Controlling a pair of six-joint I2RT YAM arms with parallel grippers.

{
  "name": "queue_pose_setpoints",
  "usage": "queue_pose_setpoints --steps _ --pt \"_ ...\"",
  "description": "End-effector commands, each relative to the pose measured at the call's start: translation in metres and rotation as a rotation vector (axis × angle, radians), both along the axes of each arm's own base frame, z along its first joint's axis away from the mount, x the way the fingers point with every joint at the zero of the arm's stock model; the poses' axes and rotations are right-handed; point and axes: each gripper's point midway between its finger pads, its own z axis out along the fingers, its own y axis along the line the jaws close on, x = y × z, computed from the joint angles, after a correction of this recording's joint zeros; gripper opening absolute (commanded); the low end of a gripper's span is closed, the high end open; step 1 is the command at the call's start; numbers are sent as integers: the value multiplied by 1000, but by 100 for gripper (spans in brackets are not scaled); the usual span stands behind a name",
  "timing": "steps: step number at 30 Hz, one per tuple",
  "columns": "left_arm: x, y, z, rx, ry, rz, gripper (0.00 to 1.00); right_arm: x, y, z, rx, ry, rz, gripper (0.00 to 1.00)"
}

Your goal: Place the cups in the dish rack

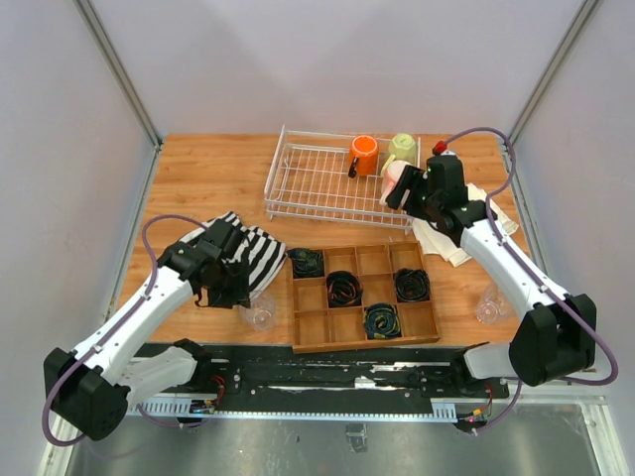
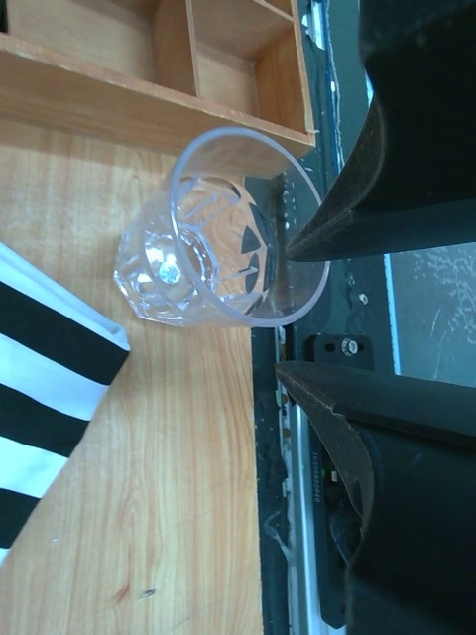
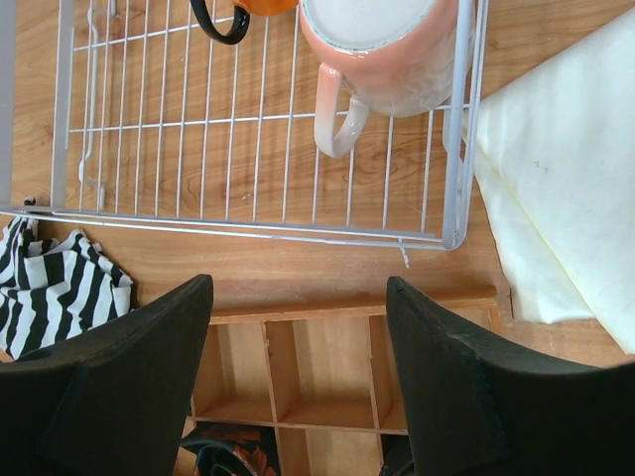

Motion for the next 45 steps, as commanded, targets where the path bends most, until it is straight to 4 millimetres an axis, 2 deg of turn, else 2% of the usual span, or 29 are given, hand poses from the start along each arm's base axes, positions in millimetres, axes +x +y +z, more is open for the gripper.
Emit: queue_pose_setpoints --steps 1,10,14,18,22,23,26,29,35,38,45 --pt "-6 -1 -9 -23 8 9 50 1 -8 7 30 -28 -22 72" --pt "-1 -4 -33 -24 10 18 44 1 -13 8 36 -33 -32 72" --pt "2 -3 -39 -17 2 17 37 0 -16 11 36 -38 -38 72" --pt "11 -3 -34 -7 -27 39 27 0 -16 12 36 -39 -37 72" --pt "15 -8 -34 -21 -19 36 2 1 -15 16 40 -46 -27 72" --pt "17 -10 -32 -27 -23 30 1 1 -13 18 40 -49 -15 72" --pt "29 -16 -11 -45 -62 20 0 1 -4 27 41 -70 60 73" --pt "41 -24 17 -71 -93 1 0 -1 14 38 70 -93 184 76" --pt "77 -45 96 -226 -199 -19 1 -6 47 62 187 -167 406 84" --pt "94 -57 130 -352 -235 -29 1 -8 54 75 324 -190 480 94" --pt "119 -111 182 -783 -289 -89 0 -18 78 108 687 -233 675 99"
